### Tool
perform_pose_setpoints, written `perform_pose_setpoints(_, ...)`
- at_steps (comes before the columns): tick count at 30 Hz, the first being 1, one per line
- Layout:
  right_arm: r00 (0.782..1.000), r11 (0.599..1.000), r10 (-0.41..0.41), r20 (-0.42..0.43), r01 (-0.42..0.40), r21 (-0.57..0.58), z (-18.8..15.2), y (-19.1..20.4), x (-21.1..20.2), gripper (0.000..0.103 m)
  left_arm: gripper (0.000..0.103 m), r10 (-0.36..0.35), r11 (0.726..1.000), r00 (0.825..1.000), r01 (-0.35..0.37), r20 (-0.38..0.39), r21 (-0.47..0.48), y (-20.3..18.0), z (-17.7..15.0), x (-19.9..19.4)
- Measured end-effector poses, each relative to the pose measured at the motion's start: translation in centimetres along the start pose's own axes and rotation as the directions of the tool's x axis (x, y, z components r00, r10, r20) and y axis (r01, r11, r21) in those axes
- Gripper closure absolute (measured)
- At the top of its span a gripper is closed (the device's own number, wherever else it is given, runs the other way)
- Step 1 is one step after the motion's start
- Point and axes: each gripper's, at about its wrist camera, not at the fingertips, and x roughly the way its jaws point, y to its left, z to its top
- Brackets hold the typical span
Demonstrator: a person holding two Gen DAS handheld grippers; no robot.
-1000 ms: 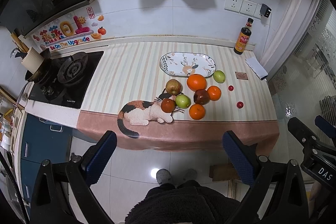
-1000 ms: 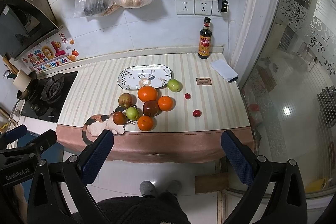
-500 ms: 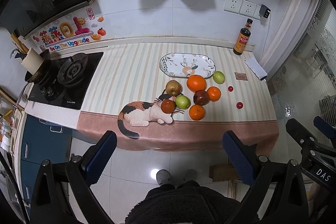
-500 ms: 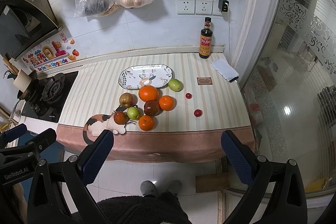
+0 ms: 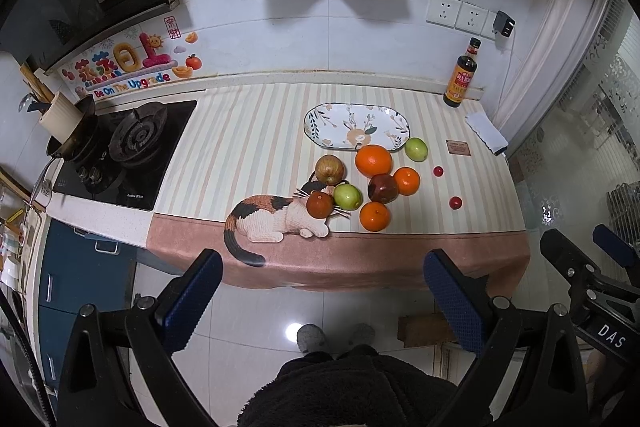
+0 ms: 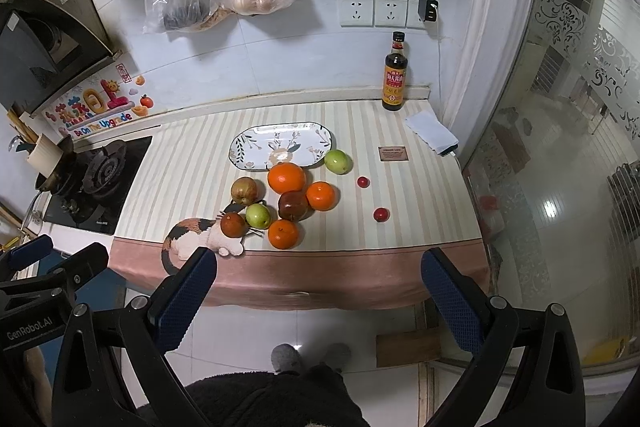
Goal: Organize fruits
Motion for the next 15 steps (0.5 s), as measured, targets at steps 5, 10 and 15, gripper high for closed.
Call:
perform_pose_setpoints(5,1.0,1.0,0.001,0.003,-0.001,0.012,0.1,0.3,0.2,0.0,0.0,-0.002,1.0,1.0,0.002,-0.004,-0.005,-0.1,0.5,0.2)
perform_pose_setpoints(10,1.0,0.997,0.011,0.01,-0.011,0.072,0.7,-1.1,2.2,0.0,0.0,0.047,0.998,0.999,-0.046,0.027,-0.031,0.4,1.9,1.6)
perform_pose_setpoints(15,0.997,0.989,0.067,-0.025,-0.063,0.136,1.7,-3.0,7.5,0.0,0.0,0.163,0.987,0.986,-0.162,0.043,-0.024,1.2,3.0,5.9)
